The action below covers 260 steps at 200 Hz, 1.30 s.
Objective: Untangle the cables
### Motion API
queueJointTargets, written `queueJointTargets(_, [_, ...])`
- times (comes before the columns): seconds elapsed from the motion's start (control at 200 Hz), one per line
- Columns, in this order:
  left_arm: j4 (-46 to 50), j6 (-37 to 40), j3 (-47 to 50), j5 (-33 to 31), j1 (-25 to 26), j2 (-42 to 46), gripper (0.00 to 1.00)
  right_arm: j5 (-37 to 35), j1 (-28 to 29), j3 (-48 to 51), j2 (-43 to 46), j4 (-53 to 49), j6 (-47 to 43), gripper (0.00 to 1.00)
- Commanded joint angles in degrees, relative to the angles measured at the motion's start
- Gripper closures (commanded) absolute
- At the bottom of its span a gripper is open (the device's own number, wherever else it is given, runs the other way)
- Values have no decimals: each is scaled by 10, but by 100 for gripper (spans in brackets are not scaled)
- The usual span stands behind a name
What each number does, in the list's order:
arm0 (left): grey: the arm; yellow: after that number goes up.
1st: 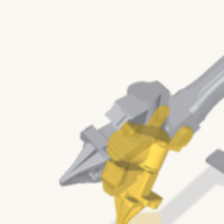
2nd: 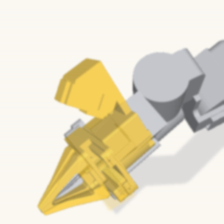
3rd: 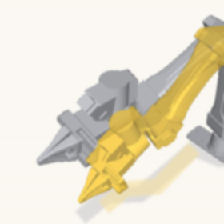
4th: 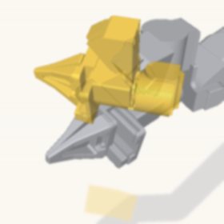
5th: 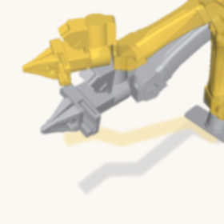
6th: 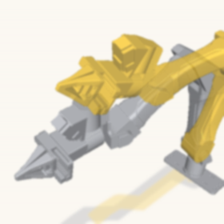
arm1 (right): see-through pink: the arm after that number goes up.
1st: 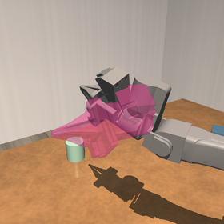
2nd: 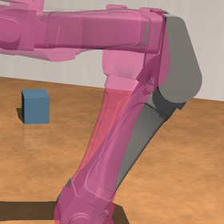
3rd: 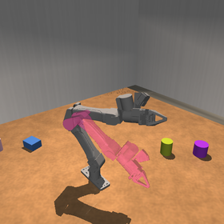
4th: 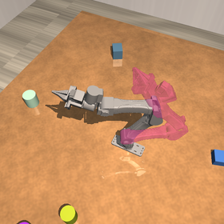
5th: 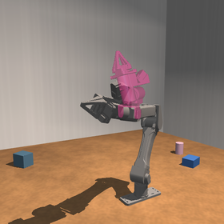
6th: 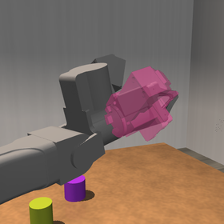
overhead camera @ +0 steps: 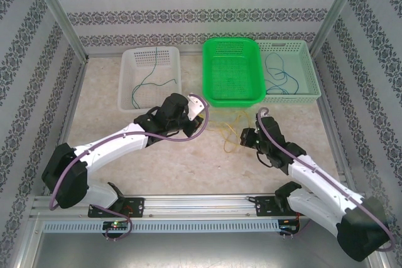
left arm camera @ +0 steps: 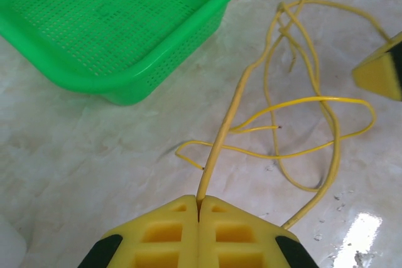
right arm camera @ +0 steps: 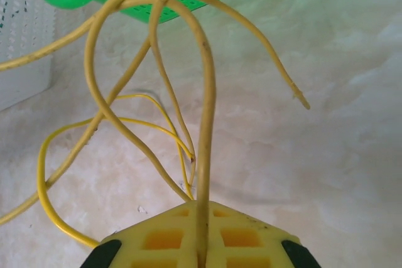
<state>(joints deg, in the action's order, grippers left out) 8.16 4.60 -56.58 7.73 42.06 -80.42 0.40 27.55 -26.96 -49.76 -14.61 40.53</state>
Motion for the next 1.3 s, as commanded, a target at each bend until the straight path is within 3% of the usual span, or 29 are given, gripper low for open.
queueJointTargets(0.0, [26,29,7,-36,7,19,95,-16,7,-24,25,-89,-78,97])
queueJointTargets(0.315, [54,75,-4,-103,7,23,93,47,38,-111,-78,-228,-214,100])
queueJointTargets(0.485, [96,112,-15,-146,7,19,93,0,87,-186,-150,-257,-263,100])
queueJointTargets(0.724, [86,107,9,-144,7,47,93,-44,135,-272,-276,-295,-328,100])
queueJointTargets(0.939, [89,111,22,-154,7,58,93,-96,136,-298,-288,-324,-356,99])
queueJointTargets(0.989, [86,110,24,-153,7,59,93,-103,128,-296,-275,-322,-352,92])
queueJointTargets(1.029, [84,109,24,-150,7,58,93,-116,123,-289,-262,-318,-342,75])
queueJointTargets(1.089, [81,106,24,-142,7,57,93,-140,113,-281,-238,-310,-323,59])
queueJointTargets(1.094, [81,106,24,-141,7,57,93,-144,111,-280,-235,-310,-320,51])
queueJointTargets(1.119, [79,105,24,-139,7,58,93,-152,107,-276,-225,-306,-309,42])
queueJointTargets(1.294, [65,89,21,-105,7,54,93,-133,85,-246,-137,-244,-249,36])
